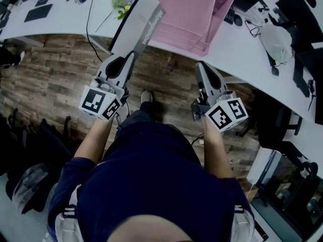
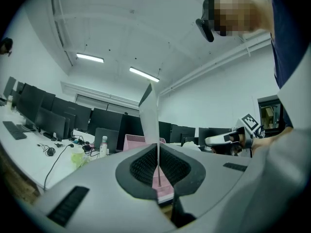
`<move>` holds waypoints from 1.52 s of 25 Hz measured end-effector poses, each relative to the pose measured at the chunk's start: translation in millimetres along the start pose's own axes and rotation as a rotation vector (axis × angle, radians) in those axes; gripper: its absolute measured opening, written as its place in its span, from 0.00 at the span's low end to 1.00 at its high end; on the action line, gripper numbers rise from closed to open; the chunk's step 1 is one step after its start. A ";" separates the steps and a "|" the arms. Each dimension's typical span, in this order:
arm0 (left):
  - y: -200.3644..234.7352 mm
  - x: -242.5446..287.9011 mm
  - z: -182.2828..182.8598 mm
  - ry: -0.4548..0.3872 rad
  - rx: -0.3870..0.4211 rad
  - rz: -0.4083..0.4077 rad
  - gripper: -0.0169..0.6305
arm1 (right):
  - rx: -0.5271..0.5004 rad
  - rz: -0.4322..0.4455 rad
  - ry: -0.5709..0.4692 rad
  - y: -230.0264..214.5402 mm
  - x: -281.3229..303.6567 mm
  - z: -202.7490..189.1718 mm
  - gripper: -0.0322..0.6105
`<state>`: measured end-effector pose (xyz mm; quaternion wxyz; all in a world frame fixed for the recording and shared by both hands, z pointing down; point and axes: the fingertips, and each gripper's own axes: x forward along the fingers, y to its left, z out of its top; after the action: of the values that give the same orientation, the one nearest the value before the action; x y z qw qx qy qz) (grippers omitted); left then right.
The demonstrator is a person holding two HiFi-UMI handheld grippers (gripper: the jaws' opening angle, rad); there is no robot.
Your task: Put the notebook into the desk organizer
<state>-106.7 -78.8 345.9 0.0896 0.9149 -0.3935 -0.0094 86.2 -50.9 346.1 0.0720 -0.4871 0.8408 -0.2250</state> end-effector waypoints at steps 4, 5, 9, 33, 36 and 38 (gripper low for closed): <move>18.8 14.3 3.9 0.001 -0.006 -0.011 0.08 | 0.000 -0.010 0.000 -5.5 21.3 5.5 0.06; 23.5 17.9 4.9 0.001 -0.007 -0.014 0.08 | 0.000 -0.014 0.001 -7.0 26.6 6.5 0.06; 43.7 32.0 8.8 -0.001 -0.011 -0.029 0.08 | 0.000 -0.028 0.002 -11.6 48.4 9.9 0.06; 86.2 80.0 26.9 -0.021 -0.023 -0.084 0.08 | -0.016 -0.054 0.001 -24.4 106.2 30.2 0.06; 87.1 85.1 26.7 -0.021 -0.021 -0.072 0.08 | -0.016 -0.037 0.003 -29.4 110.5 33.3 0.06; 87.2 90.0 26.4 -0.019 -0.022 -0.061 0.08 | -0.014 -0.027 0.007 -34.9 113.3 35.8 0.06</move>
<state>-109.5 -206.6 339.6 0.0955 0.9253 -0.3661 -0.0253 67.4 -173.2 341.0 0.0626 -0.4981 0.8360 -0.2217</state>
